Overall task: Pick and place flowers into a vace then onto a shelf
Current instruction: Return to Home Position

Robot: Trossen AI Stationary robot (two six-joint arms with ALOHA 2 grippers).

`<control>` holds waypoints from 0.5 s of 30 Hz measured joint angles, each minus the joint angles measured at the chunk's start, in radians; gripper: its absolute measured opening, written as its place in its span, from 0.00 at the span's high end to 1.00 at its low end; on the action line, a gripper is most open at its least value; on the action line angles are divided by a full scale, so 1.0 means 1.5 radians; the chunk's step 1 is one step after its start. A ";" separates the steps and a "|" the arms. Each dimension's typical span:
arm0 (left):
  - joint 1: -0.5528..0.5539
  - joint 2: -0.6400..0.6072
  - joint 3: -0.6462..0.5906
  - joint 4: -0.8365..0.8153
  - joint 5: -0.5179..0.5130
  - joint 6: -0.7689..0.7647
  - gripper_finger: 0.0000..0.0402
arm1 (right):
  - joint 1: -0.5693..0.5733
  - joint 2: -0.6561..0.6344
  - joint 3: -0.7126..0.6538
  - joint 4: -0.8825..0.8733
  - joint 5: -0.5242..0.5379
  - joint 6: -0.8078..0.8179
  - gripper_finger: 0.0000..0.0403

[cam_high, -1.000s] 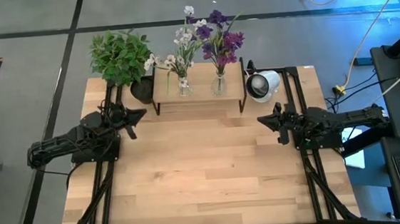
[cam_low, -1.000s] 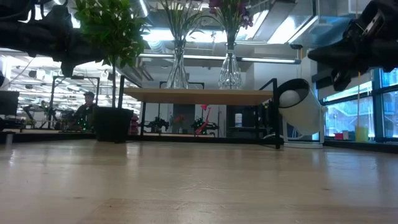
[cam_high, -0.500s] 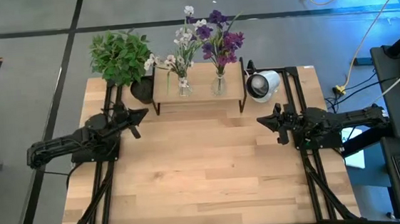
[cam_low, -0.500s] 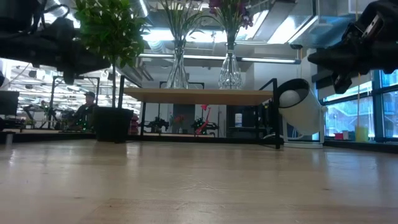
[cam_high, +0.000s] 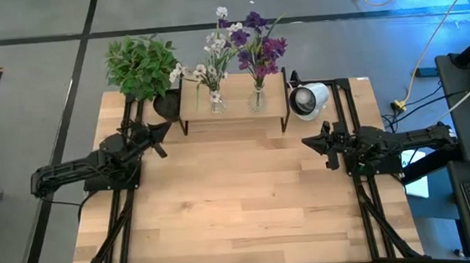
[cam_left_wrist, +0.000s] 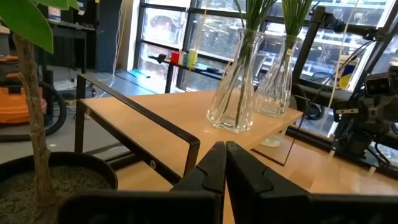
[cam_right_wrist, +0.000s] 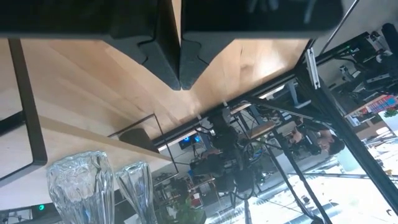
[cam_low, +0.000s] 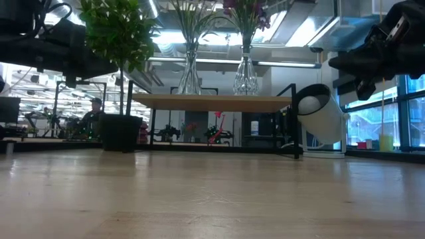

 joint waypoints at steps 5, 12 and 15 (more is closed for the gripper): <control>0.000 0.000 0.000 0.000 0.000 0.000 0.98 | 0.000 0.000 0.000 0.000 0.000 -0.001 0.99; 0.000 0.000 0.000 0.000 0.001 0.000 0.98 | 0.000 0.000 0.000 0.000 0.000 -0.001 0.99; 0.000 0.000 0.000 0.000 0.001 0.000 0.98 | 0.000 0.000 0.000 0.000 0.000 -0.001 0.99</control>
